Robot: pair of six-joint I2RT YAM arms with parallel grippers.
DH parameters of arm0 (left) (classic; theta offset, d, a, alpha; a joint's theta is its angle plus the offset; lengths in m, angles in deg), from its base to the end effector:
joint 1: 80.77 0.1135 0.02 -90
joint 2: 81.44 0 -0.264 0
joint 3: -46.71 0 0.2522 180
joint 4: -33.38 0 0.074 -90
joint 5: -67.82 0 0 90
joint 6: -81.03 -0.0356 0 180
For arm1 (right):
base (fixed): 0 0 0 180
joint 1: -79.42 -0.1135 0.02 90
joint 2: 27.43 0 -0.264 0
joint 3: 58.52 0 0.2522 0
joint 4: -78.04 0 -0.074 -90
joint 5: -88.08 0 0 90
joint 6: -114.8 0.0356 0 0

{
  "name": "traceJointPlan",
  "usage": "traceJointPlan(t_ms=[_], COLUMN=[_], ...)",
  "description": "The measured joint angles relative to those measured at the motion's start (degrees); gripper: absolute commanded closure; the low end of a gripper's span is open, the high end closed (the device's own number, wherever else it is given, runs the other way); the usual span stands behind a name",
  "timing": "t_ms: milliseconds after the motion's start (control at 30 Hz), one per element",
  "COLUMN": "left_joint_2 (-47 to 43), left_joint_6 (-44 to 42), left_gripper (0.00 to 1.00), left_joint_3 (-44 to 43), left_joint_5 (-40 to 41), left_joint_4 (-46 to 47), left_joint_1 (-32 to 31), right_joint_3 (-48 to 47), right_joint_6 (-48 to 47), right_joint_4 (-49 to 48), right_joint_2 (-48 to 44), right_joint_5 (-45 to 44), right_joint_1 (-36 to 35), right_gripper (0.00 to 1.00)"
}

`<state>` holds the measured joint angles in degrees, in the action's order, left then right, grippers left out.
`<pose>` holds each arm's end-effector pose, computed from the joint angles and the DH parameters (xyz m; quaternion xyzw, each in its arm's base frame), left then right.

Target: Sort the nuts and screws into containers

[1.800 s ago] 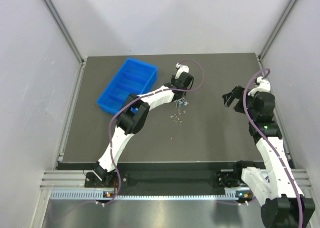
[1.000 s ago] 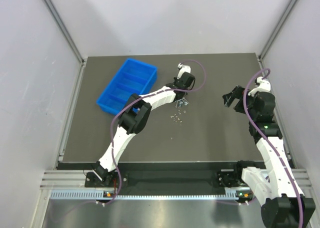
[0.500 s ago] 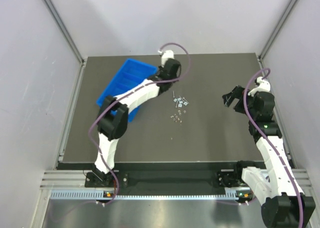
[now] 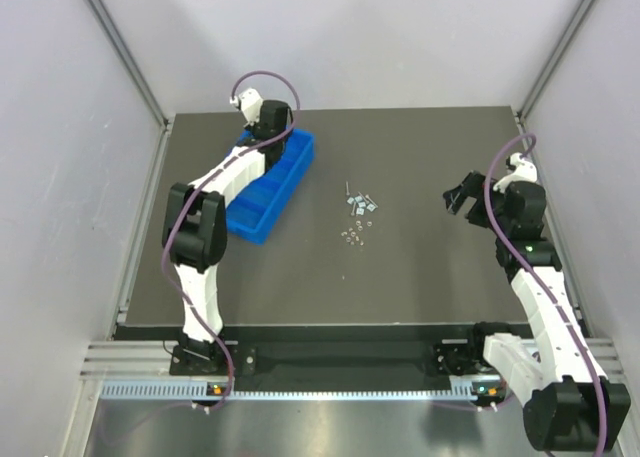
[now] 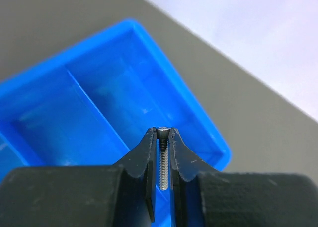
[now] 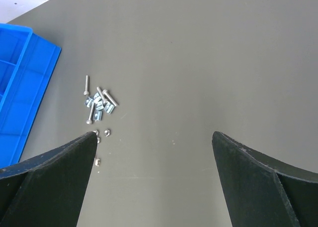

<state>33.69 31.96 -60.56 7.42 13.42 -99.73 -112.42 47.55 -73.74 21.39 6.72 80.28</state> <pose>0.4547 -0.1376 0.2690 -0.2873 0.7876 -0.0597 0.5418 0.1979 0.0024 0.2916 0.1296 0.8231 0.1660 0.5274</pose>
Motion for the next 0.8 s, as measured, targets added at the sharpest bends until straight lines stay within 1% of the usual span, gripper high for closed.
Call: traceJointPlan(t_ms=[67, 100, 133, 167, 200, 267, 300, 333, 467, 600, 667, 733, 800], left_joint_2=[2.25, 3.08, 3.96, 4.68, 5.22, 5.64, 5.64, 5.60, 4.22, -1.44, -4.74, -7.17, -7.80], left_joint_6=[0.96, 1.25, 1.46, 1.62, 1.66, 1.49, 1.27, 1.25, -0.68, -5.11, -7.17, -8.79, -9.38], left_gripper=[1.00, 0.98, 0.95, 0.88, 0.70, 0.47, 0.34, 0.19, 0.18, 0.20, 0.21, 0.23, 0.25], left_joint_3=[0.00, 0.00, 0.00, 0.00, -0.02, -0.07, -0.13, -0.20, 0.09, 3.56, 5.38, 6.40, 6.64], left_joint_5=[-0.39, -0.59, -0.87, -1.20, -1.42, -1.81, -1.95, -2.25, -4.31, -5.40, -5.44, -5.22, -4.79], left_joint_4=[0.22, 0.22, 0.24, 0.24, 0.22, 0.09, 0.04, 0.22, 0.17, 0.11, 0.17, 0.20, 0.37], left_joint_1=[0.00, 0.00, 0.00, 0.02, 0.11, 0.39, 0.52, 0.66, 0.70, -1.95, -5.49, -10.93, -15.17], right_joint_3=[-0.02, -0.04, -0.04, -0.04, -0.04, -0.04, -0.07, -0.07, -0.15, -0.15, -0.15, -0.15, -0.15], right_joint_6=[-0.09, -0.13, -0.17, -0.22, -0.26, -0.52, -0.63, -0.68, -0.72, -0.94, -1.20, -1.33, -1.51], right_joint_4=[0.15, 0.17, 0.22, 0.28, 0.46, 0.94, 1.25, 1.49, 1.90, 2.25, 2.60, 2.95, 3.10], right_joint_2=[0.09, 0.09, 0.07, 0.00, -0.11, -0.55, -0.87, -1.16, -1.97, -2.05, -2.05, -2.05, -1.95], right_joint_5=[0.02, 0.02, 0.02, 0.02, 0.00, 0.00, 0.00, 0.00, 0.00, -0.13, -0.24, -0.44, -0.66], right_joint_1=[0.00, 0.00, 0.00, 0.00, 0.00, 0.00, 0.00, 0.00, 0.00, 0.00, 0.00, 0.00, 0.00], right_gripper=[0.00, 0.00, 0.00, 0.00, 0.00, 0.00, 0.00, 0.00, 0.00, 0.00, 0.00, 0.00, 0.00])
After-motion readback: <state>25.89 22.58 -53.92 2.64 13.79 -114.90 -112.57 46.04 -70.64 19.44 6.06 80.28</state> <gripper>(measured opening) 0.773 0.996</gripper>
